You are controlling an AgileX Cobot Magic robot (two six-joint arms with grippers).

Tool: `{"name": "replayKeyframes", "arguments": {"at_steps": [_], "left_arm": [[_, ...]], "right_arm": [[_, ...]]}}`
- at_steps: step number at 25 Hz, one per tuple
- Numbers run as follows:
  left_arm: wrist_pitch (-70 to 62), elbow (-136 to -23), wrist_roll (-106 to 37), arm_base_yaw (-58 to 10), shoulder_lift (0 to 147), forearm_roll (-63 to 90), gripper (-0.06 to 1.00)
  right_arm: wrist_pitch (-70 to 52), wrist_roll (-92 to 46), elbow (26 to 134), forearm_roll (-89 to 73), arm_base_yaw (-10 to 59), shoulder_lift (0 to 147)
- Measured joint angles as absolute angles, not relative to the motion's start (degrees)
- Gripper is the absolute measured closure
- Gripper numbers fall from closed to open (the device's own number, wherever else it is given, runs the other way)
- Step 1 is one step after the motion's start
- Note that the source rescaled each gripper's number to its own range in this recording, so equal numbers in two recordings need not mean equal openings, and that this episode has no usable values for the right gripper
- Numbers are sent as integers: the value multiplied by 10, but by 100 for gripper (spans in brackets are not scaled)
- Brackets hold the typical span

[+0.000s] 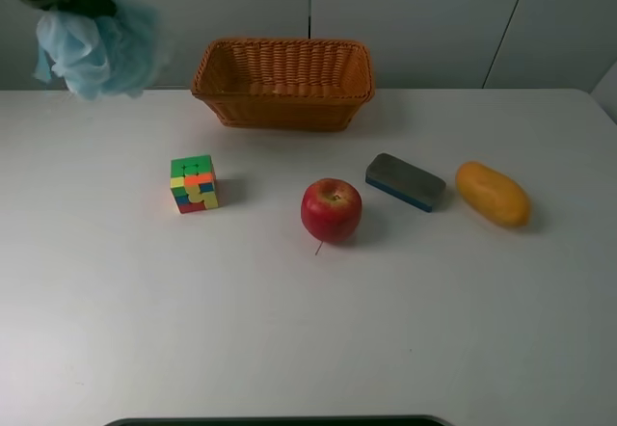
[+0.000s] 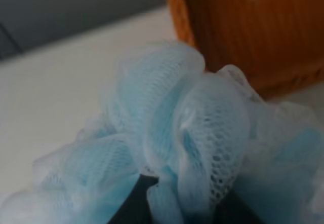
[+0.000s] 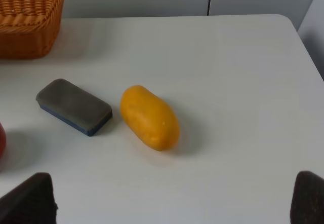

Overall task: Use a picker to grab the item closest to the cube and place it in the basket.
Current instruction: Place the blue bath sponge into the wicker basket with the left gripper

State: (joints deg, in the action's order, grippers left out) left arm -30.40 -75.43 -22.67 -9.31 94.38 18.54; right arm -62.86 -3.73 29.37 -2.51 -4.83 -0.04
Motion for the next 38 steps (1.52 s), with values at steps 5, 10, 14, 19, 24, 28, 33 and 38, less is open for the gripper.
{"name": "replayKeyframes", "arguments": {"at_steps": [5,10,14,19,24,28,33,38], "left_arm": [[-227,-838,-265,-158,982,197,89],[-203,-958,-270,-196,1105,198,89],[-206,-1066,-271,-213,1228,199,92],[-240,-1171,-271,-229,1346,209,93],[-274,-1195,-271,-237,1381,204,94],[-272,-1199,-271,-238,1381,198,54],[-270,-1200,-258,-238,1381,198,-1],[-275,-1200,-257,-238,1381,199,-3]], "right_arm": [[-629,-37,294,-25,-48,0],[-629,-37,294,-25,-48,0],[-629,-37,294,-25,-48,0],[-629,-37,294,-25,-48,0],[-629,-37,294,-25,-48,0],[-629,-37,294,-25,-48,0],[-629,-37,294,-25,-48,0],[-629,-37,294,-25,-48,0]]}}
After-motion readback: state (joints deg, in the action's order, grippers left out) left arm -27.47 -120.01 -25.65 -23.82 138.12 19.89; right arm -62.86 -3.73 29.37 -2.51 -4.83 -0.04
